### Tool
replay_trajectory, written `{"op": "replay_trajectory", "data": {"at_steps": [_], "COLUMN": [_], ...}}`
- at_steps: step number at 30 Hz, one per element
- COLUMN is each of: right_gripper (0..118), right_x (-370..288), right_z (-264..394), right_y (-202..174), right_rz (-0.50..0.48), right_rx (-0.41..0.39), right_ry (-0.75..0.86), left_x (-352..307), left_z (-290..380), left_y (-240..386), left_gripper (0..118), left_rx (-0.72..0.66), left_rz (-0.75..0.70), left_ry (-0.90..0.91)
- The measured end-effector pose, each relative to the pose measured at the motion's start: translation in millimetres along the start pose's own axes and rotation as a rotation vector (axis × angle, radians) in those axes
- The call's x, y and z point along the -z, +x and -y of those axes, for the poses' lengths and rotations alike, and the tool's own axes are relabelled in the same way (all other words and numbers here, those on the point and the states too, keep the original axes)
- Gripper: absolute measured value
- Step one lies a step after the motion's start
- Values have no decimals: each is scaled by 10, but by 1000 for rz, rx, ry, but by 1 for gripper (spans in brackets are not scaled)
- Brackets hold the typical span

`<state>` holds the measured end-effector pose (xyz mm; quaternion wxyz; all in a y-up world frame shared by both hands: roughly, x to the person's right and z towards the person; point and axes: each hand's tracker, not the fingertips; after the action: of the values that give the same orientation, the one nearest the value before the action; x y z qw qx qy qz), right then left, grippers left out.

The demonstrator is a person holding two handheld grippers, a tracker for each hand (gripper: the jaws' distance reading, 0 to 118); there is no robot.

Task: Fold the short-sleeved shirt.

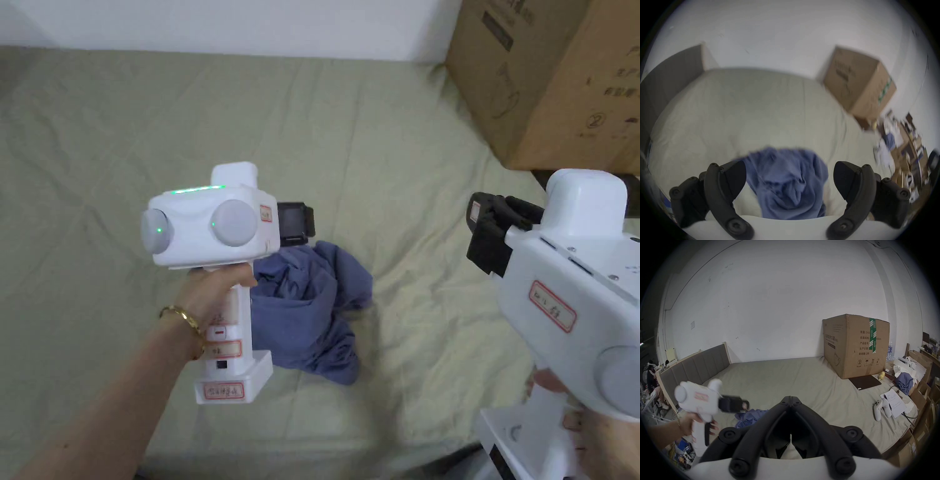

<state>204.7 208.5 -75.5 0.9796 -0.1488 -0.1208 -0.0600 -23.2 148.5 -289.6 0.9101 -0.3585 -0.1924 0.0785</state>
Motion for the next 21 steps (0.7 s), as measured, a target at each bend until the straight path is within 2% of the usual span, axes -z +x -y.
{"op": "replay_trajectory", "data": {"at_steps": [4, 8, 12, 15, 16, 17, 18, 19, 20, 21], "right_gripper": [0, 0, 0, 0, 0, 0, 0, 0, 0, 0], "right_x": [-8, -42, -110, -175, -195, -217, -223, -240, -254, -263], "right_z": [-13, -22, -10, 16, 25, 33, 37, 40, 38, 36], "right_y": [-66, -137, -212, -281, -300, -315, -314, -319, -323, -326], "right_rz": [-2, 8, 14, 27, 30, 32, 35, 38, 40, 41], "right_rx": [10, 17, 12, -23, -35, -39, -40, -38, -35, -33], "right_ry": [38, 70, 98, 117, 123, 128, 135, 143, 147, 148], "left_x": [-620, -1137, -1444, -1545, -1573, -1598, -1609, -1586, -1573, -1564], "left_z": [-143, -48, 126, 286, 337, 384, 438, 489, 530, 552], "left_y": [-133, -216, -266, -272, -269, -271, -267, -276, -272, -277], "left_gripper": [109, 113, 114, 109, 99, 83, 64, 39, 39, 33], "left_rx": [9, 83, 185, 218, 220, 235, 259, 285, 301, 303], "left_rz": [-89, -213, -287, -352, -351, -346, -341, -348, -359, -355], "left_ry": [280, 499, 601, 660, 659, 658, 660, 663, 656, 644]}}
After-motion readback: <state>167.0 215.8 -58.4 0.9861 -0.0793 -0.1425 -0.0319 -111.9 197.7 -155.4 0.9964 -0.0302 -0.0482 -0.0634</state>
